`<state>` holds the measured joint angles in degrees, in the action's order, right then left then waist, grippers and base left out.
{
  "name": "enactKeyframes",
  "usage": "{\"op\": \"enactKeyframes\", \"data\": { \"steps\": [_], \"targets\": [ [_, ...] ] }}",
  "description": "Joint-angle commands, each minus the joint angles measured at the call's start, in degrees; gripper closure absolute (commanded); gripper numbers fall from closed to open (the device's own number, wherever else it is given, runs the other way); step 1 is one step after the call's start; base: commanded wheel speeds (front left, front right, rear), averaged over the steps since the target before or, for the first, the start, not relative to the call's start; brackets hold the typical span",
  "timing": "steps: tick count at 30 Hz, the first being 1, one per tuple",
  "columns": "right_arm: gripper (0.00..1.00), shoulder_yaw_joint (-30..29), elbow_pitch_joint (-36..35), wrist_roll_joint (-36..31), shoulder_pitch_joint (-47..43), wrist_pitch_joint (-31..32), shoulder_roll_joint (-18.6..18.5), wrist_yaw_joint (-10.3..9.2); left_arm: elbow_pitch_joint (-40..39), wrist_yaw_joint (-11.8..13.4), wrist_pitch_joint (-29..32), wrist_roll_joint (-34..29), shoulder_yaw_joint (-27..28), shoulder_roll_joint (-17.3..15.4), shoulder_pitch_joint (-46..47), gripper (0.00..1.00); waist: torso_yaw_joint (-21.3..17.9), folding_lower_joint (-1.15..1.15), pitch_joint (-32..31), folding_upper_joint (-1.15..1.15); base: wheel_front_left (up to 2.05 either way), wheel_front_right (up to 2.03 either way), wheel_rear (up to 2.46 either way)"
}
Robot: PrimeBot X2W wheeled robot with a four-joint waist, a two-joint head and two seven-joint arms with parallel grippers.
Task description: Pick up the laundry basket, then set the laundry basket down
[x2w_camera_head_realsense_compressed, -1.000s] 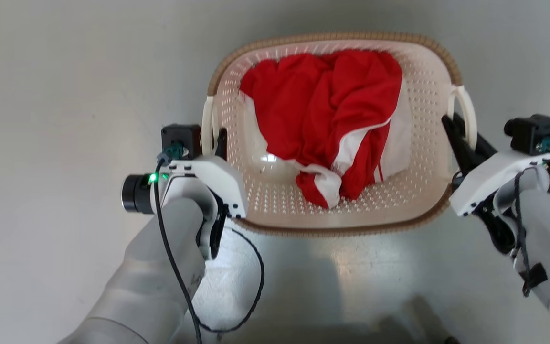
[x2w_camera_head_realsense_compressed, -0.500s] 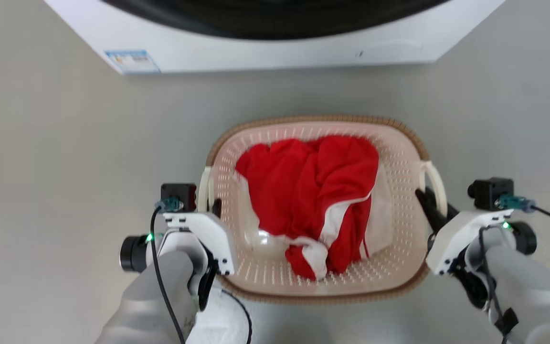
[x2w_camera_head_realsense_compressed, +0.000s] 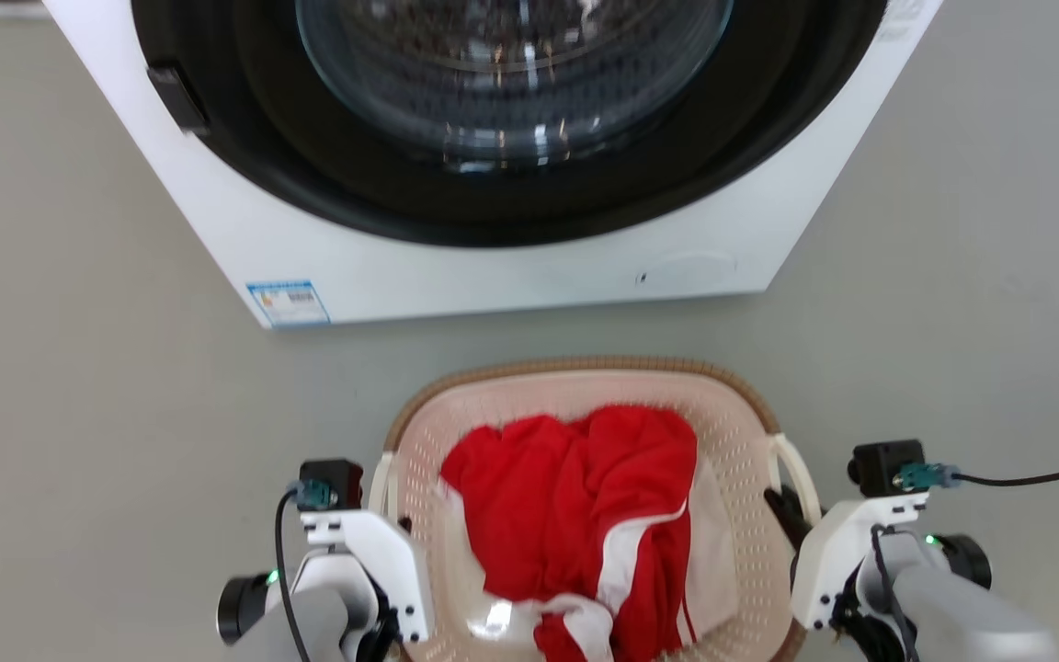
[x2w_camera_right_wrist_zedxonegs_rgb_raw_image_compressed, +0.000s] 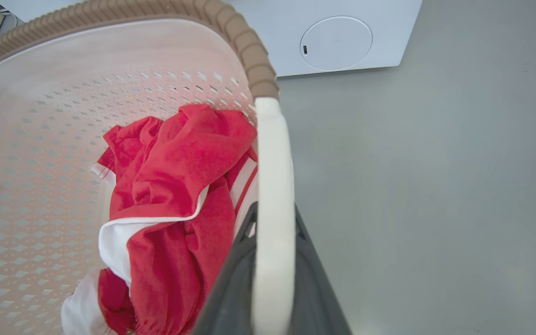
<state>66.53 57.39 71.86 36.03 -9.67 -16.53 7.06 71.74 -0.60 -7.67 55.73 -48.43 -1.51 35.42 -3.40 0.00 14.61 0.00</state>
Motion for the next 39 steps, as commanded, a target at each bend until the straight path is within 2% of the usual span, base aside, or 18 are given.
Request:
{"op": "enactKeyframes", "data": {
  "steps": [1,7,13,20,39],
  "targets": [
    [1.0,0.6,0.1,0.6,-1.5,0.2,-0.4,0.43,0.0,-0.7,-0.1,0.5,0.9,-1.4,-0.2,1.0,-0.6,0.0,-3.1,0.0,0.0,0.0,0.0],
    [1.0,2.3,1.0,2.9,-2.2,3.7,0.3,0.43,1.0,-1.9,2.4,1.2,0.3,-1.4,-1.7,1.0,-0.8,0.0,-5.9,0.0,0.0,0.0,0.0],
    [1.0,3.8,1.5,5.4,-2.2,9.5,1.0,0.43,1.8,-3.2,7.9,1.6,-0.6,-1.4,-2.9,1.0,-1.2,0.0,-8.5,0.0,0.0,0.0,0.0],
    [1.0,4.7,1.8,6.7,-1.9,12.3,1.5,0.43,2.0,-3.7,10.8,1.9,-1.0,-1.8,-3.1,1.0,-1.4,0.0,-9.8,0.0,0.0,0.0,0.0],
    [1.0,5.9,1.8,7.5,-2.0,12.2,1.6,0.43,2.2,-3.6,12.0,2.4,-1.5,-1.8,-3.2,1.0,-1.8,0.0,-10.2,0.0,0.0,0.0,0.0]
  ]
}}
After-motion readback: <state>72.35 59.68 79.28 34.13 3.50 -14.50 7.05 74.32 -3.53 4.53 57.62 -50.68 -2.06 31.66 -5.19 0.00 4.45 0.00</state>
